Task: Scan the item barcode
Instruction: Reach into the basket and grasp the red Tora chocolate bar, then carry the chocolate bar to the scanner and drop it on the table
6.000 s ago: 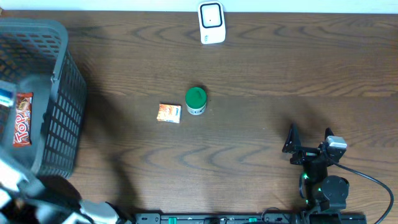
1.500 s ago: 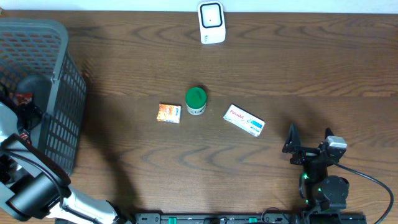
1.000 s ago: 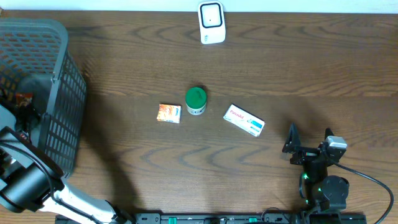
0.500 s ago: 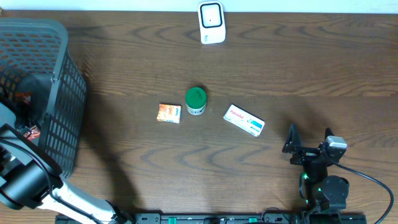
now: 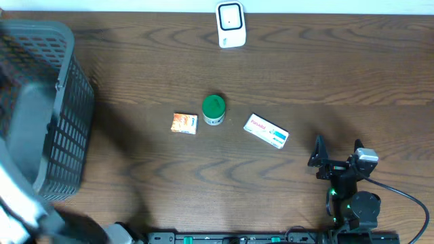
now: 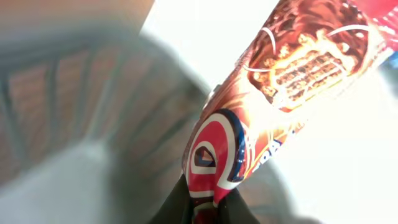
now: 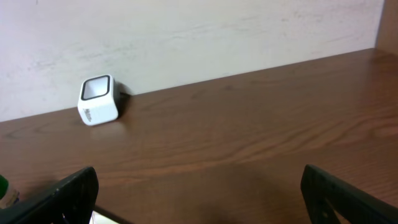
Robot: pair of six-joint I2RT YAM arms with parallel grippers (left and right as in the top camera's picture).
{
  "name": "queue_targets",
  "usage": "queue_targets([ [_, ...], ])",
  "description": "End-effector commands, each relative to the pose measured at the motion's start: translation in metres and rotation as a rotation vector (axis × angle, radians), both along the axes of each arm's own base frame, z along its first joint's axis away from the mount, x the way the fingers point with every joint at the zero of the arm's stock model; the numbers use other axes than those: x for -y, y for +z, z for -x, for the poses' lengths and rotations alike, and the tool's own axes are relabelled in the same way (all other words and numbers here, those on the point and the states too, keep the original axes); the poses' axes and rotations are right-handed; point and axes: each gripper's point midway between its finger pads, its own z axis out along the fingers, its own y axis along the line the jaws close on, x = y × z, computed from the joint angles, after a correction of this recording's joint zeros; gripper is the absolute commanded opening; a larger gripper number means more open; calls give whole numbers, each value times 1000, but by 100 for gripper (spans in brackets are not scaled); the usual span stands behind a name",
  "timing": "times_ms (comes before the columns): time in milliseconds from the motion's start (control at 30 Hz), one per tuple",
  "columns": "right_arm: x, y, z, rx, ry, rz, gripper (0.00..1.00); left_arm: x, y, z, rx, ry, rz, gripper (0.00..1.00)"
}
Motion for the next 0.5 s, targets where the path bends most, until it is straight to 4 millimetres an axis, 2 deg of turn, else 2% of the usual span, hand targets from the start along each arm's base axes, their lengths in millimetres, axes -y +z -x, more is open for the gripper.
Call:
queue_targets([
  [0, -1, 0, 0, 0, 3, -10, 99, 56, 79, 29, 184, -58, 28, 8],
  [67, -1, 0, 0, 0, 3, -10, 99, 96, 100, 38, 226, -133, 39, 8],
  [100, -1, 0, 0, 0, 3, -10, 99, 117, 103, 38, 231, -188, 52, 8],
  [167, -1, 0, 0, 0, 3, -10, 99, 170, 100, 35, 211, -347, 117, 8],
  [267, -1, 0, 0, 0, 3, -10, 99, 254, 76, 31, 110, -609, 228, 8],
  [467, -1, 0, 0, 0, 3, -10, 99, 398, 19, 38, -123, -1031, 354, 8],
])
